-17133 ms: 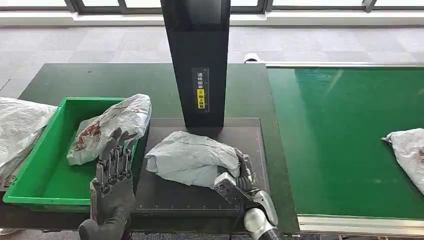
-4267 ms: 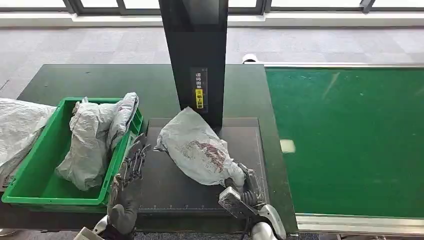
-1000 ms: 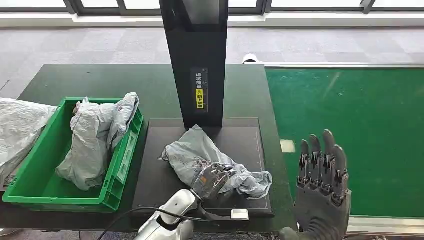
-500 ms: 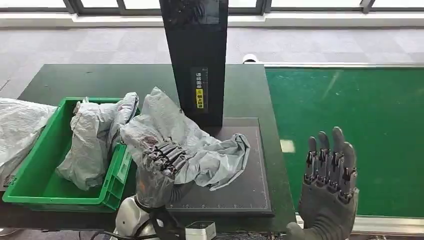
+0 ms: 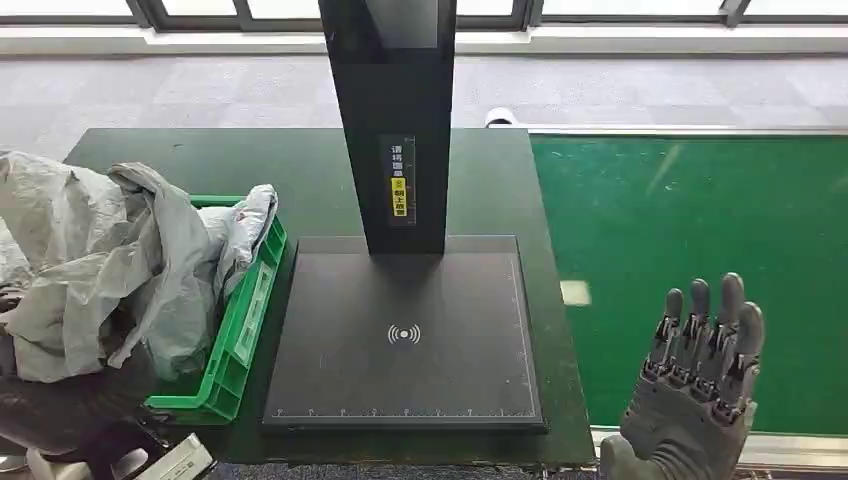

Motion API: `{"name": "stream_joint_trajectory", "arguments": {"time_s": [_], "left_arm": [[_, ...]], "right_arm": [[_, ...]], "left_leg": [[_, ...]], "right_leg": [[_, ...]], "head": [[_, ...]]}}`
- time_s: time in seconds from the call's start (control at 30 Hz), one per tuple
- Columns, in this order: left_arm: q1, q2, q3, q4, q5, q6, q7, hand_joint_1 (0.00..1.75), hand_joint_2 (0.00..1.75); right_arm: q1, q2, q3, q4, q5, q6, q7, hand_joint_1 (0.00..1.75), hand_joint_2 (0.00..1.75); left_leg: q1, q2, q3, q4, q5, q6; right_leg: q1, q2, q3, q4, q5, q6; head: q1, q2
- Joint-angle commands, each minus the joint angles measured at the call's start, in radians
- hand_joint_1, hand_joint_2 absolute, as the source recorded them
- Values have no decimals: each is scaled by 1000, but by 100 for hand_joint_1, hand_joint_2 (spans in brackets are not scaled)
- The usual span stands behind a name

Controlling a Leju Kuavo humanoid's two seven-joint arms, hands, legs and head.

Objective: Moved the parcel from conveyor to table for the left to box.

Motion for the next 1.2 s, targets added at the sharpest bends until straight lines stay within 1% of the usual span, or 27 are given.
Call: {"name": "stream_joint_trajectory", "arguments": {"time_s": [0.03, 0.07, 0.1, 0.13, 0.17, 0.23, 0.27, 0.3, 0.33, 0.37, 0.4, 0.43, 0.47, 0.5, 0.57, 0.6, 0.7, 0.77, 0.97, 1.03, 1.2], "left_arm": [[-36, -36, 130, -30, -31, -3, 41, 175, 175], [-37, -38, 165, 2, 13, -3, 0, 175, 175], [-28, -38, 161, 30, 7, -3, 14, 175, 175], [-20, -38, 151, 63, -11, -3, 45, 175, 175], [-33, -38, 181, 141, 39, -3, 10, 175, 175], [-76, -38, 210, 262, 61, -3, 0, 175, 175], [-76, -38, 210, 262, 61, -3, 0, 175, 175], [-60, -38, 213, 304, 53, -3, 0, 175, 175], [-97, -38, 239, 370, 33, -3, 13, 175, 175], [-109, -38, 254, 431, -7, -3, 46, 175, 175], [-147, -38, 272, 562, -24, -3, 82, 175, 175], [-164, -6, 254, 643, -25, -3, 125, 175, 175], [-173, 27, 257, 691, -57, -3, 201, 175, 175], [-168, 66, 247, 738, -33, -29, 272, 175, 175], [-181, 104, 258, 820, -18, -105, 332, 175, 175], [-197, 116, 262, 863, -14, -116, 336, 175, 175], [-222, 132, 271, 914, -11, -121, 341, 175, 175], [-224, 133, 274, 917, -13, -116, 344, 175, 175], [-224, 133, 274, 917, -13, -116, 344, 175, 175], [-215, 131, 277, 894, -21, -111, 360, 175, 175], [-197, 155, 320, 846, -47, -77, 380, 175, 175]], "right_arm": [[4, -52, 25, 36, -8, -3, 2, 0, 175], [7, -54, 27, 36, -9, -8, 2, 0, 175], [15, -51, 36, 34, -4, -23, 2, 0, 175], [42, -10, 51, 9, 38, -20, 2, 0, 175], [25, -57, 26, 27, -6, -30, 2, 0, 175], [41, -75, 38, 23, -14, -60, 2, 0, 175], [41, -75, 38, 23, -14, -60, 2, 0, 175], [45, -77, 41, 25, -14, -72, 2, 0, 175], [51, -87, 44, 25, -18, -84, 2, 0, 175], [57, -95, 48, 30, -21, -94, 2, 0, 175], [69, -119, 62, 39, -37, -111, 2, 0, 175], [77, -141, 77, 50, -51, -129, 2, 0, 175], [81, -171, 102, 60, -65, -145, 2, 0, 175], [72, -206, 135, 77, -85, -168, 2, 0, 175], [63, -211, 135, 106, -95, -184, 2, 0, 175], [62, -212, 136, 112, -97, -178, 2, 0, 175], [52, -213, 142, 132, -106, -169, 2, 0, 175], [47, -212, 144, 139, -107, -166, 2, 0, 175], [47, -212, 144, 139, -107, -166, 2, 0, 175], [40, -211, 146, 146, -110, -154, 2, 0, 175], [-4, -209, 146, 177, -123, -125, 2, 0, 175]], "left_leg": [[-1, 1, 1, -1, 0, 1], [0, 1, 0, -2, 1, 1], [0, 2, 0, -3, 2, 2], [0, 0, 1, -3, 1, 1], [0, -1, 2, -2, 1, 1], [-1, -2, 3, -2, 1, 1], [-1, -3, 3, -4, 2, 1], [-1, -3, 3, -4, 2, 1], [-1, -3, 3, -4, 2, 1], [-1, -2, 3, -5, 3, 1], [-1, -3, 3, -3, 2, 1], [-1, -5, 4, -6, 4, 1], [-2, -5, 4, -7, 5, 1], [-2, -6, 5, -5, 3, 1], [-2, -5, 5, -8, 5, 1], [-2, 0, 6, -6, 2, 1], [-2, 1, 5, -6, 2, 0], [0, 0, 3, -4, 2, 0], [0, 2, 3, -3, 1, 0], [0, 1, 2, -2, 1, 0], [0, 4, 2, -4, 2, 0]], "right_leg": [[0, 1, 0, -1, 1, 0], [0, 1, 0, -2, 1, 0], [-1, 1, 0, -4, 2, 0], [-1, 0, 1, -3, 1, 0], [-1, -1, 2, -2, 1, 0], [-2, -2, 3, -1, 0, 0], [-2, -4, 4, -4, 1, 0], [-2, -4, 3, -3, 1, 0], [-2, -3, 3, -4, 1, 0], [-2, -3, 3, -4, 2, 0], [-1, -3, 3, -3, 1, 0], [-2, -6, 5, -5, 2, 0], [-2, -5, 4, -7, 3, 0], [-2, -6, 4, -4, 1, 0], [-2, -5, 4, -8, 3, 0], [-2, -1, 4, -5, 2, 0], [-1, 0, 5, -5, 3, 0], [0, -1, 3, -4, 2, -1], [0, 1, 2, -3, 1, 0], [0, 1, 2, -3, 2, 0], [0, 3, 1, -4, 3, 0]], "head": [[0, 0], [0, 0], [0, 0], [0, 0], [0, 0], [0, 0], [0, 0], [0, 0], [0, 0], [0, 0], [0, 0], [0, 0], [0, 0], [0, 0], [0, 0], [0, 0], [0, 0], [0, 0], [0, 0], [0, 0], [0, 0]]}}
